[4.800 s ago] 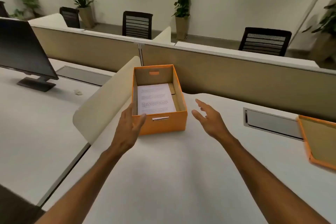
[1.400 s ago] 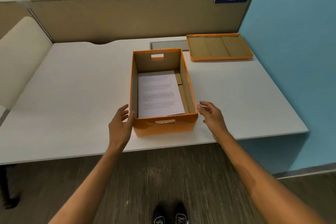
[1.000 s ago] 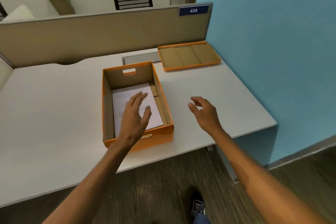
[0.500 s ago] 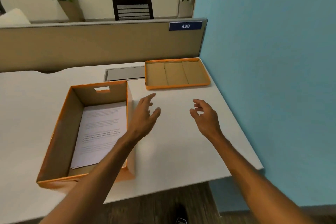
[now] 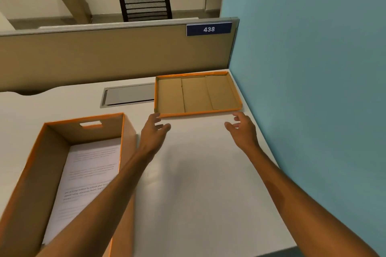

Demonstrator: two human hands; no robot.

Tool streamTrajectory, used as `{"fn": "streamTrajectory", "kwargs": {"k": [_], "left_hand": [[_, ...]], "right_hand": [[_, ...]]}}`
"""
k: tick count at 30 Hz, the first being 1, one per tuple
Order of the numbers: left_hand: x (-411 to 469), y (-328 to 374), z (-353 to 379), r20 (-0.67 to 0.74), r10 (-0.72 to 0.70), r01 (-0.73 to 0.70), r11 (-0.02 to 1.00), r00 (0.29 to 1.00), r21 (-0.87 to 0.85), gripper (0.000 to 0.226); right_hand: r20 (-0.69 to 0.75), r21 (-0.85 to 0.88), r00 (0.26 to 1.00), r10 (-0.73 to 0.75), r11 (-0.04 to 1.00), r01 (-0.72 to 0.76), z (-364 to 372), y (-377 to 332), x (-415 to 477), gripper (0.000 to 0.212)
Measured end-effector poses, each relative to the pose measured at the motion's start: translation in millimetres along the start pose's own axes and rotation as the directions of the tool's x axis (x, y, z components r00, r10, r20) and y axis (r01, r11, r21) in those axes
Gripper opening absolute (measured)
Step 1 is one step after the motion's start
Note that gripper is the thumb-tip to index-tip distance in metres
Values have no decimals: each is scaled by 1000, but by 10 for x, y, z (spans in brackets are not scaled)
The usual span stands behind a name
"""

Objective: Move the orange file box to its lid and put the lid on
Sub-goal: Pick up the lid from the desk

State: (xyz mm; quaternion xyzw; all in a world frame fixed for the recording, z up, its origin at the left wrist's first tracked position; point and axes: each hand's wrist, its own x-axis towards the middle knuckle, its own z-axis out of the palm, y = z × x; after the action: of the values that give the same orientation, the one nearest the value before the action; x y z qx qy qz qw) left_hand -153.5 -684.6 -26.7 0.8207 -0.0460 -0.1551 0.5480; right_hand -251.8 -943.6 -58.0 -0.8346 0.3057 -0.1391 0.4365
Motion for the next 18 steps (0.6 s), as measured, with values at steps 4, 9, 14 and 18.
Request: {"fn": "streamTrajectory", "kwargs": {"k": [4,9,14,18], "left_hand": [[626,-145,154,-63,-108,109,994,992,2,64],[1241,-324,326,-159,-235,245,968,959,45,75],[1614,-496,425,-223,-311,323,946,924,15,73],[1749,-611,402,-255,-378,386,922,890,-21,58]], "right_hand": [[-25,-23,993,112,993,-112,115,155,556,56],[-68,-46,972,224,973,-228,244,323,1170,75],[-87,20,935,343,939,-342,320,466,1546,81],[-91,126,918,387,919,-374,375,535,1683,76]]}}
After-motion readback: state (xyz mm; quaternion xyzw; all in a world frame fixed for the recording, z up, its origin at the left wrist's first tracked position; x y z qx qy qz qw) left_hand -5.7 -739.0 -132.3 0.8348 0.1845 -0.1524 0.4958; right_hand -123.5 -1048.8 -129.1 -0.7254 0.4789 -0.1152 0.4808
